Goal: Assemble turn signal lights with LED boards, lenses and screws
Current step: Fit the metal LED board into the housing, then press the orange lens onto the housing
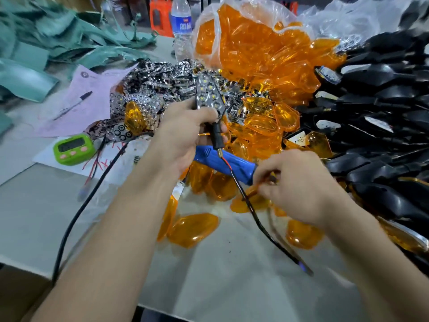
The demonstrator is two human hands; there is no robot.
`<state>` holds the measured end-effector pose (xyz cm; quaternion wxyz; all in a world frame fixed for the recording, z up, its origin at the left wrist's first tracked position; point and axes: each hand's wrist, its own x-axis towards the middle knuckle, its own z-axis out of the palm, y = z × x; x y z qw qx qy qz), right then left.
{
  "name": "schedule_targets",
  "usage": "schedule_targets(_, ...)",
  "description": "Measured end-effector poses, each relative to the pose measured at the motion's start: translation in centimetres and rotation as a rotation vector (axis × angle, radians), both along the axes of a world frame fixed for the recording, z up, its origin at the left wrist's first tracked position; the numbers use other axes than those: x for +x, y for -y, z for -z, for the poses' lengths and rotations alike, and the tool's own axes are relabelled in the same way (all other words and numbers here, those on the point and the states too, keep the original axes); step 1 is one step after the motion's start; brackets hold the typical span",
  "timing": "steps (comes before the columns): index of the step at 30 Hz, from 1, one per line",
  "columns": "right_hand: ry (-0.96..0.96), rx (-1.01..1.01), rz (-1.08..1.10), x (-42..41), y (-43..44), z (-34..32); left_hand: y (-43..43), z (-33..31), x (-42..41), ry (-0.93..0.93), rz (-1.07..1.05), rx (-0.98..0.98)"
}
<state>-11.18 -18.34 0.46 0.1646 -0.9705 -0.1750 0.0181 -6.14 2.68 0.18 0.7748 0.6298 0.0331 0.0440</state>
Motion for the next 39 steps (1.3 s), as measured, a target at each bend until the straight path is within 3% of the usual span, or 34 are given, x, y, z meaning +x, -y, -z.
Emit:
schedule_targets(4, 0.160, 0.295, 0.301, 2.8, 1.8, -1.7, 1.1, 0.6, 0.5, -0.018, 0.003, -0.005)
schedule_targets(10, 0.281, 0.755, 0.422, 6.7, -2.2, -0.3, 3.9, 1.2, 1.2, -0.040, 0.020, 0.048)
schedule_targets(14, 0.424, 0.789, 0.356, 6.7, -4.4, 1.4, 4.7, 1.4, 1.7, 0.021, 0.020, 0.106)
schedule_targets(22, -0.031, 1.118, 0.129, 7.2, -2.7, 2.1, 4.4, 2.1, 2.2, 0.071, -0.018, 0.178)
schedule_targets(27, 0.115, 1.219, 0.218, 7.1, -2.9, 2.4, 4.6, 2.8, 2.5, 0.085, -0.035, 0.240)
schedule_targets(31, 0.119, 1.352, 0.198, 6.8, -3.8, 2.5, 5.0, 2.9, 2.4, 0.170, -0.084, 0.316)
schedule_targets(39, 0.265, 1.321, 0.213, 6.4, -4.6, 2.5, 5.2, 2.6, 2.1, 0.218, -0.117, 0.474)
